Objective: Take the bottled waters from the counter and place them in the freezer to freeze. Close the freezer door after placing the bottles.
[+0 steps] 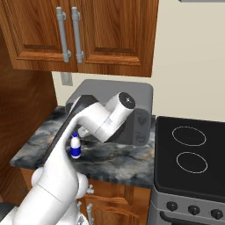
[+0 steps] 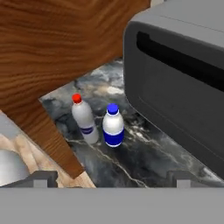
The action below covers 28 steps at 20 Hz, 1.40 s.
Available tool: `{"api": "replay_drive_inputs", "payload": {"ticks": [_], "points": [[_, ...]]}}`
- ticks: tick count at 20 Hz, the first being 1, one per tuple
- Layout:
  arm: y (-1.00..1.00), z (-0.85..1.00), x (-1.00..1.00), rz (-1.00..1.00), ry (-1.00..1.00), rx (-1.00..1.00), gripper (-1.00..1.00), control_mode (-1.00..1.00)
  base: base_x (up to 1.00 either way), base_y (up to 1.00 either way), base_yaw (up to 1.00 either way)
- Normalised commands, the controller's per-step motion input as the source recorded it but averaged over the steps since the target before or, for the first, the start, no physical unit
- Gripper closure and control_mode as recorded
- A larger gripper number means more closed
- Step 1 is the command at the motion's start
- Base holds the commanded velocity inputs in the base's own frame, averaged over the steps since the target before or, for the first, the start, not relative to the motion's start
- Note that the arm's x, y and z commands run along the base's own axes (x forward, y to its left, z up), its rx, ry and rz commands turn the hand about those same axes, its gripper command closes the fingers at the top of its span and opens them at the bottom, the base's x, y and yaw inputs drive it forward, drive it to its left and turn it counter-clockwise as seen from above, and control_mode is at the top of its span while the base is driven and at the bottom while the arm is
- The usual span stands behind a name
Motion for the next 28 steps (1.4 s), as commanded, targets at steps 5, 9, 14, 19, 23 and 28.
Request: {"api": "replay_drive_inputs", "payload": {"ticks": [5, 9, 14, 19, 23, 28], "points": [[0.01, -0.7, 0.02, 0.44, -0.2, 0.0, -1.0, -1.0, 0.0, 0.0, 0.0], [0.1, -0.7, 0.06, 0.34, -0.26, 0.0, -1.0, -1.0, 0.0, 0.0, 0.0], [0.01, -0.47, 0.02, 0.25, -0.34, 0.16, -1.0, -1.0, 0.0, 0.0, 0.0], [0.0, -0.28, 0.12, 0.13, -0.19, 0.3, -1.0, -1.0, 0.0, 0.0, 0.0], [0.07, -0.04, 0.3, 0.07, -0.01, 0.15, -1.0, -1.0, 0.0, 0.0, 0.0], [0.18, -0.02, 0.38, 0.02, 0.05, 0.02, -1.0, -1.0, 0.0, 0.0, 0.0]]}}
